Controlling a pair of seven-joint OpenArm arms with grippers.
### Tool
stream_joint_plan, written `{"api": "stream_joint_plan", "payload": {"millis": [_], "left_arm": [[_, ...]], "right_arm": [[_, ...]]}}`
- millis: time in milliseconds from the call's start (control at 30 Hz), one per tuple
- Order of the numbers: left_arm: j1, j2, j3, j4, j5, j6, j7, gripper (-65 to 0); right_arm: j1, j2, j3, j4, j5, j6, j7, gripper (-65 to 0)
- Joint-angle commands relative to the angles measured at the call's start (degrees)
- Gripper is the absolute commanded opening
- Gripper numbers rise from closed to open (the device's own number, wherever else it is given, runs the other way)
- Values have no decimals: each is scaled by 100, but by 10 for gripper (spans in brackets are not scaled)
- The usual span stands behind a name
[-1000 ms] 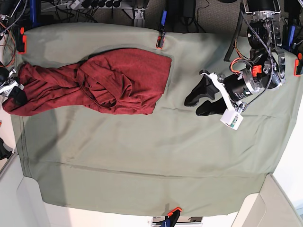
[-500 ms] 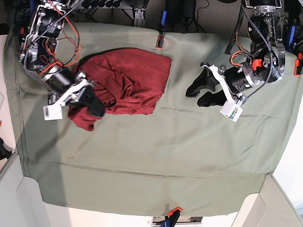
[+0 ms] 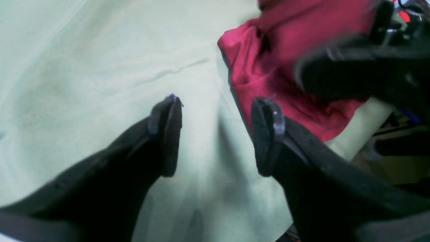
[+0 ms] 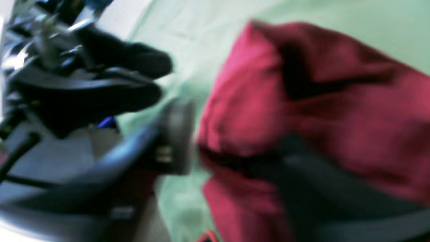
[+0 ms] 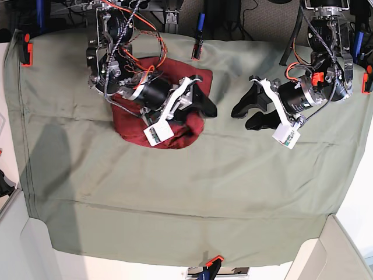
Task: Fold the T-shirt properly
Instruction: 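Lift the shirt end with the right gripper and fold it onto the bundle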
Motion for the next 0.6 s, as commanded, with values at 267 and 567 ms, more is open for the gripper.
{"api": "stream_joint_plan", "payload": {"millis": [267, 567], "left_arm": [[4, -66, -28, 101, -118, -52, -142, -294], [31, -212, -28, 101, -116, -52, -140, -294]], "right_arm": [[81, -28, -763, 317, 437, 83, -13, -239], [92, -28, -1005, 831, 396, 81, -199, -239]]}}
